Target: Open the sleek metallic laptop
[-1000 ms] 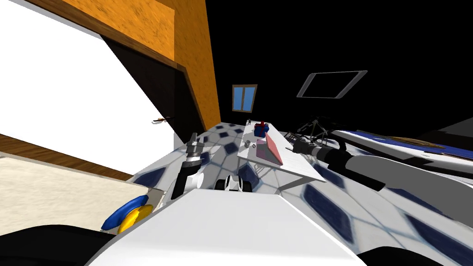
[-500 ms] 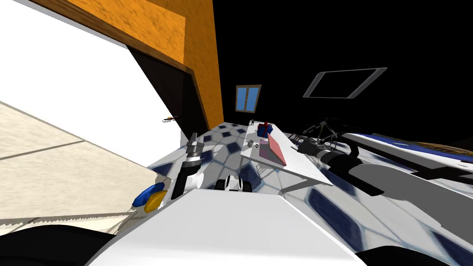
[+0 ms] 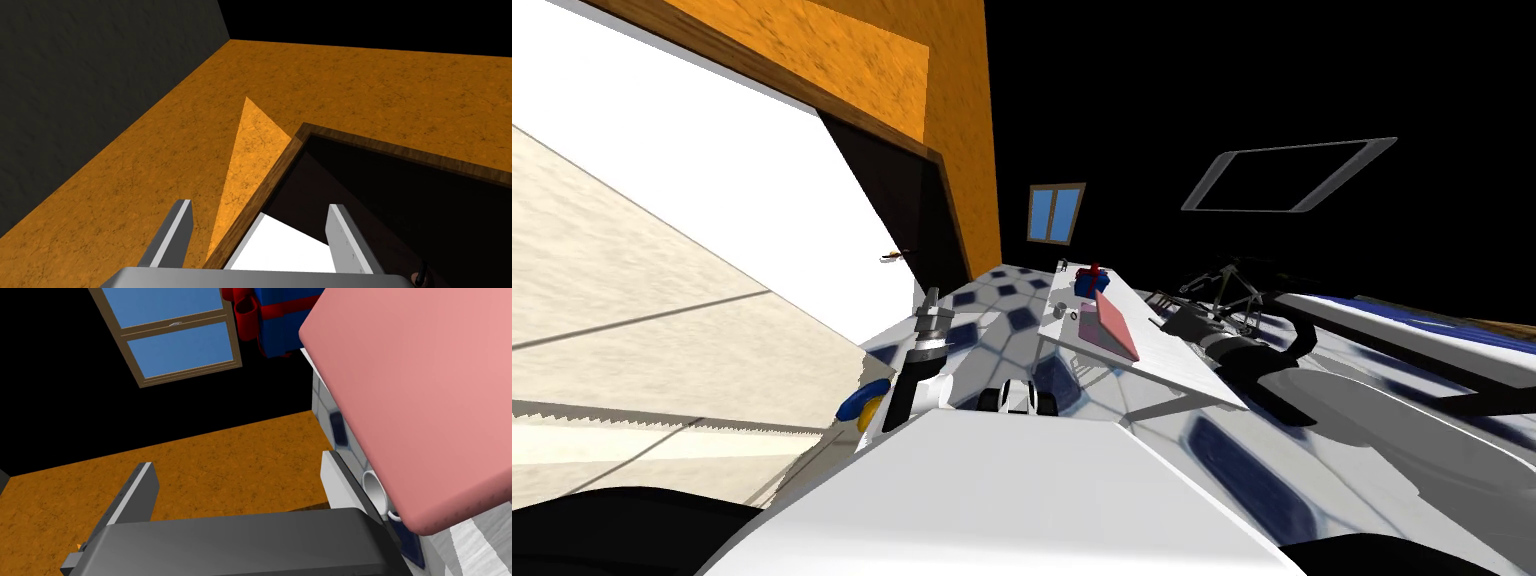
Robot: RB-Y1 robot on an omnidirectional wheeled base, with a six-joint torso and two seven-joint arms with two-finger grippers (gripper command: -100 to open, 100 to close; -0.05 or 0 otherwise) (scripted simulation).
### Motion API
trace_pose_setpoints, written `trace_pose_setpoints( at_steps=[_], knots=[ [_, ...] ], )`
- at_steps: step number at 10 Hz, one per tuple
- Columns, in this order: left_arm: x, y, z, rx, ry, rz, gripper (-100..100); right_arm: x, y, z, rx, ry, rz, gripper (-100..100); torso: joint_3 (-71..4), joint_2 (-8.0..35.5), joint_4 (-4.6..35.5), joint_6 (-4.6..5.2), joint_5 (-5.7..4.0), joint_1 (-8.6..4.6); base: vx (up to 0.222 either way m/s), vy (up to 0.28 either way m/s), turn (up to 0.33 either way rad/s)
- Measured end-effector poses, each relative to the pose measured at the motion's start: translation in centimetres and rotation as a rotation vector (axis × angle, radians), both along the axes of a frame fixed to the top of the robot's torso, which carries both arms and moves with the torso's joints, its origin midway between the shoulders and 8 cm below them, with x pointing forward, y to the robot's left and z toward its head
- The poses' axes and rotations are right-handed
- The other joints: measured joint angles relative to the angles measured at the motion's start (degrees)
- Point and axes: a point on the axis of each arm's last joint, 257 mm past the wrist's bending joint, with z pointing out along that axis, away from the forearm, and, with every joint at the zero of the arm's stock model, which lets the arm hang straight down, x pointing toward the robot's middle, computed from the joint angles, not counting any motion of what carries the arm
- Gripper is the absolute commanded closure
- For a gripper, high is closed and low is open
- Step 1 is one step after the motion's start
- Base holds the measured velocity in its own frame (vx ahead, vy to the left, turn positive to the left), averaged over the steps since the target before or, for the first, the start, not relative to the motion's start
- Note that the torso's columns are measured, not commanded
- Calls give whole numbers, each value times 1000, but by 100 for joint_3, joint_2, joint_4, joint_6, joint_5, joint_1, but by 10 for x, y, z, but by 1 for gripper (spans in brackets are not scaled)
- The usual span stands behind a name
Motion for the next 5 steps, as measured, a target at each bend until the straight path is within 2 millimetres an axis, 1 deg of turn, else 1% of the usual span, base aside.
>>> trace_pose_setpoints(
  at_steps=[1, 3, 5],
  knots=[
    [0, 0, 0, 0, 0, 0, 0, -1, -8, -2, 10, -26, -32, -100, -1, -2, 0, 1, 0, 3, -48, 57, 110],
    [0, 0, 0, 0, 0, 0, 0, -3, -21, -6, 26, -62, -81, -100, -5, -7, -2, 3, -1, -8, -29, 30, 52],
    [0, 0, 0, 0, 0, 0, 0, -7, -33, -14, 52, -95, -131, -100, -2, -2, -1, -1, -2, -2, -45, 45, 115]
  ],
)
